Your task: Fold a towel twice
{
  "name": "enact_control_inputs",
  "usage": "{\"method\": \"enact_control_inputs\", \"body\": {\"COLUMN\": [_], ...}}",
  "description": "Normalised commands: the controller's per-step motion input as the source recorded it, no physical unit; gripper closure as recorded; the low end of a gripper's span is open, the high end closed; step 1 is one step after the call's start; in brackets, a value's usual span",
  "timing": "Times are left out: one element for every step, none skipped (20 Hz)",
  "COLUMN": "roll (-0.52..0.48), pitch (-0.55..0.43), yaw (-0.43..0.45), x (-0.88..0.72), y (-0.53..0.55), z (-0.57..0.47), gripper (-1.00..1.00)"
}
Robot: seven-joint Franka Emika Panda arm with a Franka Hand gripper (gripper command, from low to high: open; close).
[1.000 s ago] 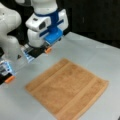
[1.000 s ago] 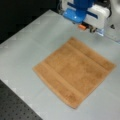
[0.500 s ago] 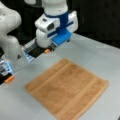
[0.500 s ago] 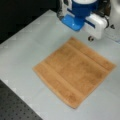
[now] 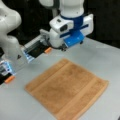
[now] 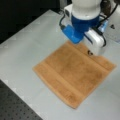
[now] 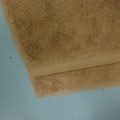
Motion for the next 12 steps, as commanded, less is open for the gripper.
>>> {"method": "enact_control_inputs", "body": {"roll": [0.013,-0.028,-0.038,-0.053,-0.057,-0.076,-0.094,-0.101,-0.121,-0.128,-0.131,-0.132], "pitch": [0.221,0.245,0.247,0.259,0.26,0.257,0.253,0.246,0.251,0.245,0.236,0.225], "yaw": [-0.179,-0.134,-0.107,-0.087,-0.078,-0.088,-0.092,-0.093,-0.085,-0.077,-0.069,-0.062], "x": [0.55,0.59,0.6,0.61,0.6,0.59,0.58,0.55,0.53,0.5,0.46,0.43], "y": [0.24,0.26,0.26,0.26,0.25,0.24,0.24,0.23,0.23,0.21,0.2,0.18], "z": [-0.13,-0.18,-0.19,-0.2,-0.18,-0.16,-0.15,-0.11,-0.09,-0.05,-0.01,0.04], "gripper": [-1.0,-1.0,-1.0,-1.0,-1.0,-1.0,-1.0,-1.0,-1.0,-1.0,-1.0,-1.0]}}
